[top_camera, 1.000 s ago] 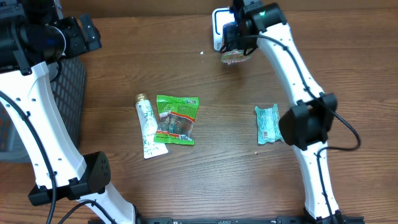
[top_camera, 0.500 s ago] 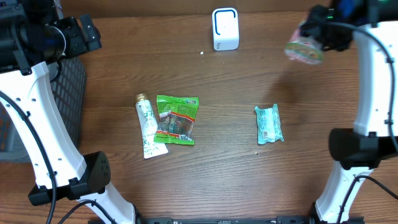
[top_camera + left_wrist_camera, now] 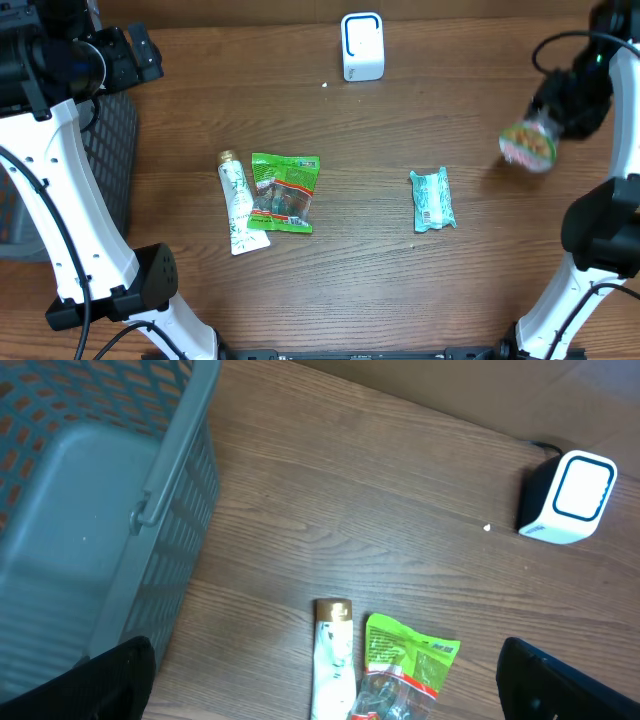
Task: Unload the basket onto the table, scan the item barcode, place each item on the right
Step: 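Carry the cup to the right table edge and release it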
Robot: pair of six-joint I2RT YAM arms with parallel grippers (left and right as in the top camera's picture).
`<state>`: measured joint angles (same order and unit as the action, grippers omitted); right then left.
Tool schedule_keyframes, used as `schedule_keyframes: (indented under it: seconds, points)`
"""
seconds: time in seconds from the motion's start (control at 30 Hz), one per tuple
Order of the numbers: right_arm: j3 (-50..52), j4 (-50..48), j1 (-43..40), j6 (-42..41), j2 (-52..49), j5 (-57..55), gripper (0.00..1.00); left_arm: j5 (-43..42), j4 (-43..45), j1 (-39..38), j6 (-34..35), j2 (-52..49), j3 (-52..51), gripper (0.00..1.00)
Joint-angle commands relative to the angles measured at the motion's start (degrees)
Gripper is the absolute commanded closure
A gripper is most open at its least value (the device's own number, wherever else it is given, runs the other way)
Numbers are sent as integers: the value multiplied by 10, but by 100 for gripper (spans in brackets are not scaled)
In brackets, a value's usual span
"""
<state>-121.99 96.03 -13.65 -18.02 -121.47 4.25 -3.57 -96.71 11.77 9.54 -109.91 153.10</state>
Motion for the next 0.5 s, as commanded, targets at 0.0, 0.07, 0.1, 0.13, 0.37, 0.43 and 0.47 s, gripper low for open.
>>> schedule_keyframes:
  seconds: [0.0, 0.07, 0.1, 0.13, 0.37, 0.43, 0.47]
  points:
    - [67, -18, -27, -13, 5, -62, 63, 7, -1, 1, 8, 1, 0, 0]
    - [102, -40, -44, -49, 5, -108, 63, 7, -1, 1, 8, 1, 0, 0]
    - [121, -53, -54, -71, 4, -133, 63, 7, -1, 1, 8, 1, 0, 0]
    - [136, -64, -63, -88, 4, -151, 64, 7, -1, 1, 8, 1, 0, 0]
    - [192, -131, -127, -123, 4, -181, 29, 7, -1, 1, 8, 1, 0, 0]
    - [192, -135, -138, -122, 4, -169, 5, 7, -1, 1, 8, 1, 0, 0]
    - [192, -134, -142, -122, 5, -162, 0, 7, -1, 1, 8, 1, 0, 0]
